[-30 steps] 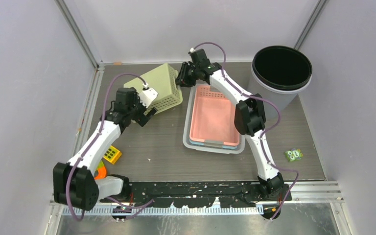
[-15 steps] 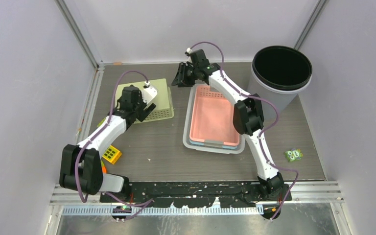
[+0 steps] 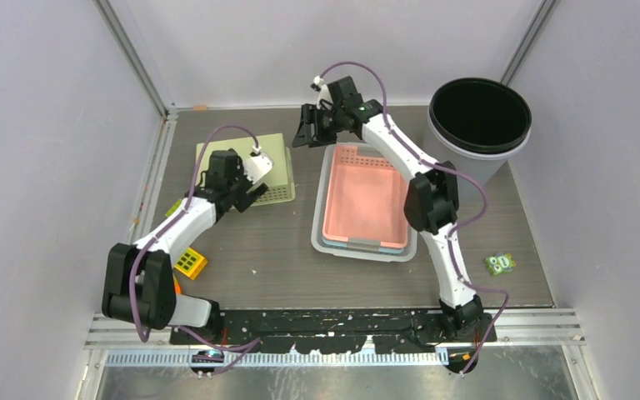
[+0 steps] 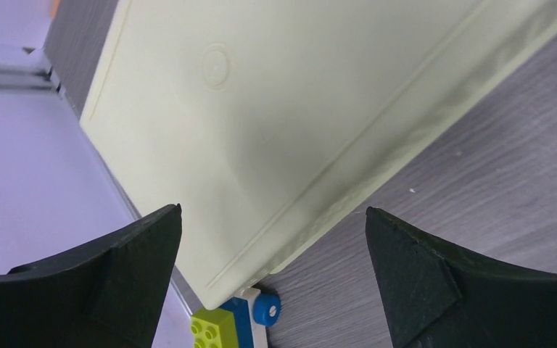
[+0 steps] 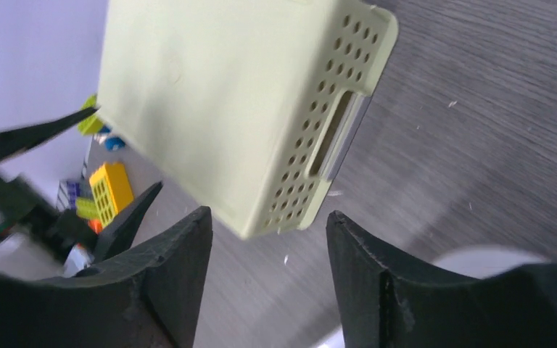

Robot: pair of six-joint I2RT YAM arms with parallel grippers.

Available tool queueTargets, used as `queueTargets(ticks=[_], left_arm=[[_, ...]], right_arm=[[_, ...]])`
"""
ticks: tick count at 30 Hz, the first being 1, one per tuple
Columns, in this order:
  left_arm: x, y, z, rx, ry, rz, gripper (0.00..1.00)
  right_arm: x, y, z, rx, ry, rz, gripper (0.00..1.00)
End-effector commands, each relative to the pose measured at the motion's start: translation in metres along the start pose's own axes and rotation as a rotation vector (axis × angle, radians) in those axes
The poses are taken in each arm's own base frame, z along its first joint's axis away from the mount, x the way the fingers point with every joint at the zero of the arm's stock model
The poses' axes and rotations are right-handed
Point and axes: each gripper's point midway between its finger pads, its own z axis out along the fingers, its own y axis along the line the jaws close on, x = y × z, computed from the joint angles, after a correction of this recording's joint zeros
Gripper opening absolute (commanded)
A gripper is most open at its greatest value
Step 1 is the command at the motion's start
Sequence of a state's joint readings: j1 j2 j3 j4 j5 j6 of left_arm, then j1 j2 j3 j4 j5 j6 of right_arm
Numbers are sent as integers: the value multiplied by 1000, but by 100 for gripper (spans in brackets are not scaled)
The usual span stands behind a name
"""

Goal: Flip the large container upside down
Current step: Turn the container upside down at the center of the board, then move the container to the corner of the board.

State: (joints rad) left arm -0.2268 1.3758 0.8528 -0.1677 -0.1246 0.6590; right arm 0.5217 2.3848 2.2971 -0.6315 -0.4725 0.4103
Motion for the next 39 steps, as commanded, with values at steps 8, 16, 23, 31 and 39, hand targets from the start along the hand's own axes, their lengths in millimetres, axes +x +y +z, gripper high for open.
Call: queueTargets(ticks=[8,16,23,31,39], left_arm=[[2,-24,5,130,-11,50,87],[12,-25,21,120,69,-12,48],[14,-18,31,77,154,-86,18],[20,-27,43,108,328,-244,1],[-19,-31,44,234,315,-366,5]], right_arm=[[17,117,-214,-134,-110,-459,73],[84,92,-275,-30,-145,-668,82],[103,91,-304,-10,-241,-730,88],[99,76,-296,24,-247,-713,89],[99,63,-294,60,-253,-715,90]])
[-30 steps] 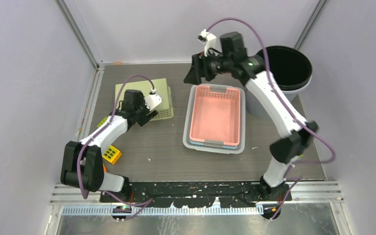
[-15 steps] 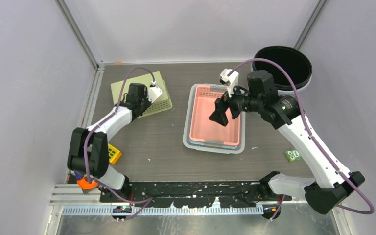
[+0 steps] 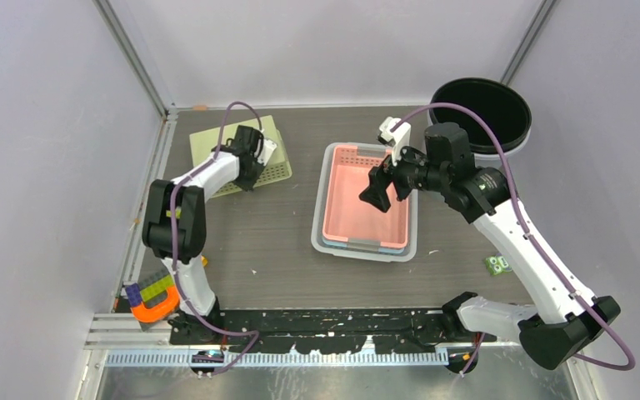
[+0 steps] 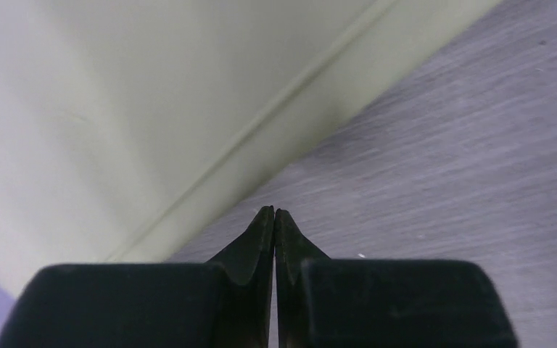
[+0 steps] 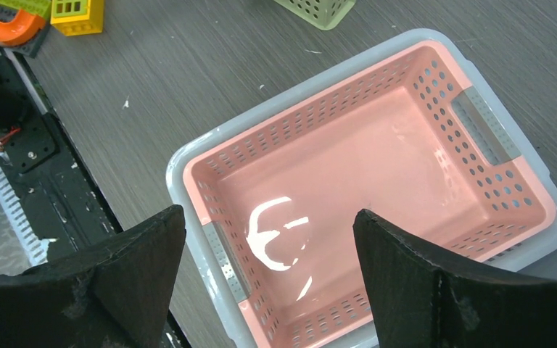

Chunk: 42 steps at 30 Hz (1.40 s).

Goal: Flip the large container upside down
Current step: Move the container to the corner of the board.

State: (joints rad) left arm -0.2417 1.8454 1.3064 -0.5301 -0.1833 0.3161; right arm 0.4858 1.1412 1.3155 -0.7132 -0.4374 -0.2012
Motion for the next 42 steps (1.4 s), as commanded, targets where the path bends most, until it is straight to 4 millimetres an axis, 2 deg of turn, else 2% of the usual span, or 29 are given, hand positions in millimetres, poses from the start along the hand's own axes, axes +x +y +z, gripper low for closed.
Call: queueTargets(ticks=[1,4,7,10,11,15,19,22,24,27,30,34,42], left_arm=[[-23,-13,-37,120,-62,-82,7],[-43,-2,-70,100,-194,-82,14],[-54,21,-104,-2,-313,-67,21],[-55,55,-129,-148,-389,-89,53],[-51,67,-132,-186,-390,-106,60],[-35,108,-128,-224,-360,-201,65],[-10,150,-103,-242,-287,-319,66],[-3,166,-85,-235,-254,-359,66],[-1,170,-73,-194,-233,-401,66],[2,166,-59,-64,-200,-499,65],[3,160,-51,43,-187,-583,63],[5,152,-45,86,-178,-622,61],[41,128,-33,93,-49,-696,47]], right_arm=[[-13,-8,-4,37,-63,-46,90],[-12,-8,-3,28,-60,-42,90],[-11,-7,-2,19,-55,-40,90],[-9,-6,0,11,-52,-38,90],[-9,-5,0,8,-53,-38,90],[-7,-5,0,9,-59,-41,90],[-5,-4,0,4,-59,-41,90],[-4,-3,-1,1,-62,-42,90],[-4,-2,-1,0,-65,-43,90],[-3,-2,-1,-2,-69,-43,90],[-3,0,-1,-9,-71,-42,90],[-3,0,-2,-10,-75,-44,90],[-2,1,-3,-15,-77,-47,90]])
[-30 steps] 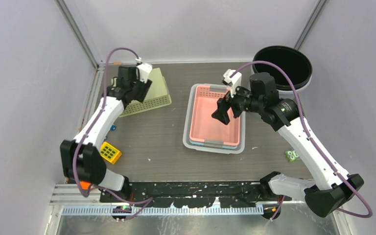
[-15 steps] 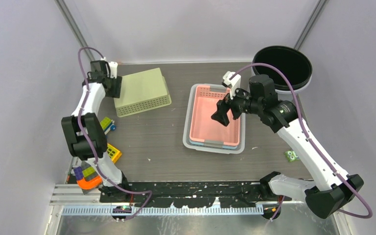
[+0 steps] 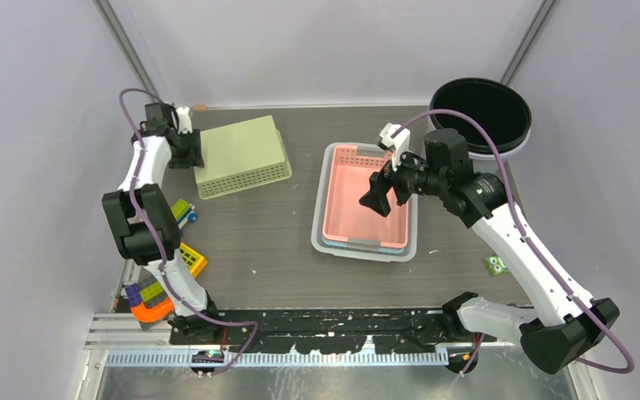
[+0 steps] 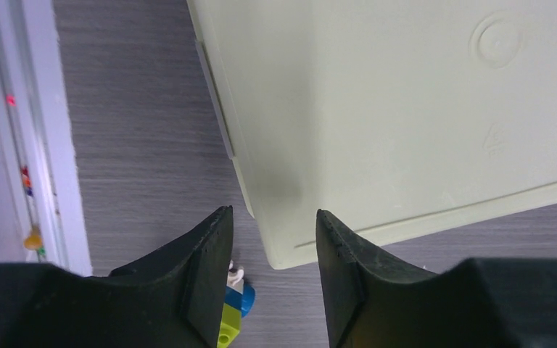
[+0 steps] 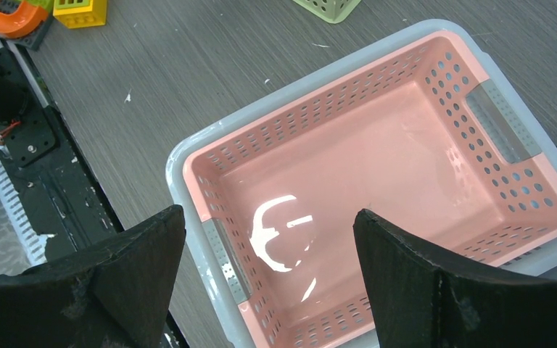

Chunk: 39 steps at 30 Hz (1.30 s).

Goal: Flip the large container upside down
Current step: Move the container to the corner of the board.

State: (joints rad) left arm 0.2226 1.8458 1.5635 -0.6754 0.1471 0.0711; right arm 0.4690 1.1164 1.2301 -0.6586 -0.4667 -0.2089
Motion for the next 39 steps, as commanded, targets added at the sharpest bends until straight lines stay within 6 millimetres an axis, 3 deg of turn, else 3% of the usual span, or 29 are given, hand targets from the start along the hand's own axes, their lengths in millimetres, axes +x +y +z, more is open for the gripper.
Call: queueTargets(ticks=[1,8,15,21,24,26,32,36,39], left_arm=[[33,-5,1,4,86,-63,46],[69,-16,-1,59,145,-46,42],[102,-48,-26,214,176,-27,41],[122,-57,-48,253,193,12,41],[109,-53,-61,231,127,52,41],[88,-52,-73,216,43,84,44],[26,-73,-105,248,-182,258,75],[13,-116,-111,245,-241,541,98],[17,-149,-109,238,-244,742,100]], right_arm=[[-18,3,-9,-4,-75,-51,90],[-17,5,-10,-8,-75,-56,90],[-16,5,-8,-14,-70,-55,90],[-15,5,-7,-22,-67,-52,90],[-14,5,-6,-25,-64,-53,90],[-14,5,-6,-24,-62,-54,90],[-14,4,-8,-15,-62,-60,90],[-14,4,-11,-11,-71,-67,90],[-13,3,-11,-8,-69,-66,90]])
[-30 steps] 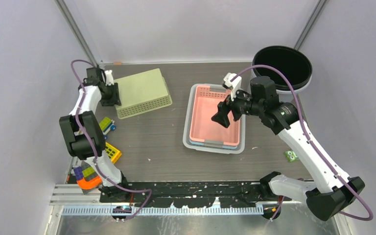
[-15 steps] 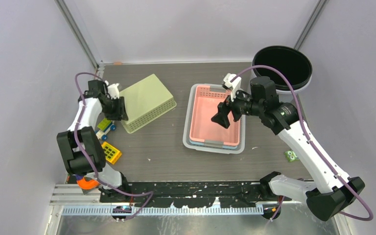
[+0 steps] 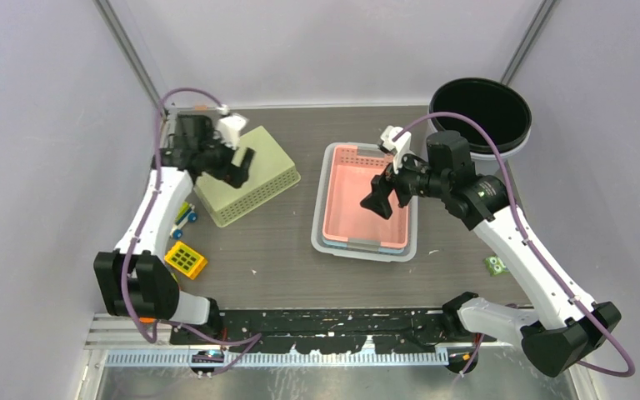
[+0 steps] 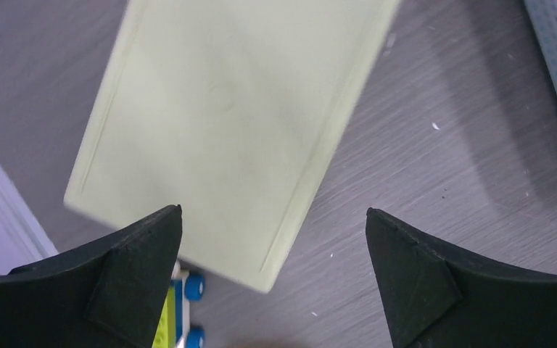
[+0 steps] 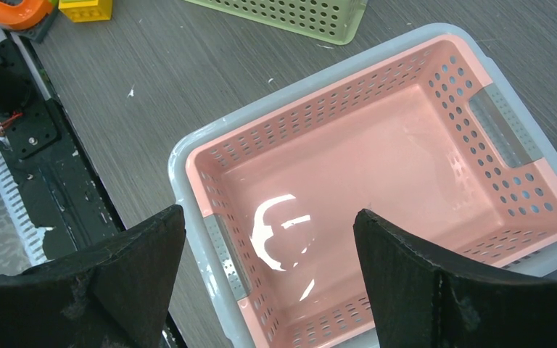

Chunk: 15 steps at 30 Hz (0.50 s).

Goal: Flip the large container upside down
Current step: Move the container to the corner of the board.

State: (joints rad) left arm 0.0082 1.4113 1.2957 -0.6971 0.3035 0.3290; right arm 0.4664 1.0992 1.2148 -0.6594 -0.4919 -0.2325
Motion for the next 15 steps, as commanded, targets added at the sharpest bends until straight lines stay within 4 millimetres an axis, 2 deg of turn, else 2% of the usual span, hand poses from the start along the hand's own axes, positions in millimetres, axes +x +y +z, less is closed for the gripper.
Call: queueTargets(ticks=[1,3,5,15], left_arm=[[-27,-36,7,2,-20,354,100],[-28,-49,16,1,1,439,100],[-29,-52,26,-20,25,486,100],[-16,-44,90,-158,145,581,100]], right_arm=[[-15,-2,-8,16,-62,-44,90],[-15,-2,-8,16,-63,-44,90],[-15,-3,-8,18,-63,-43,90],[-13,-3,-9,10,-73,-38,90]])
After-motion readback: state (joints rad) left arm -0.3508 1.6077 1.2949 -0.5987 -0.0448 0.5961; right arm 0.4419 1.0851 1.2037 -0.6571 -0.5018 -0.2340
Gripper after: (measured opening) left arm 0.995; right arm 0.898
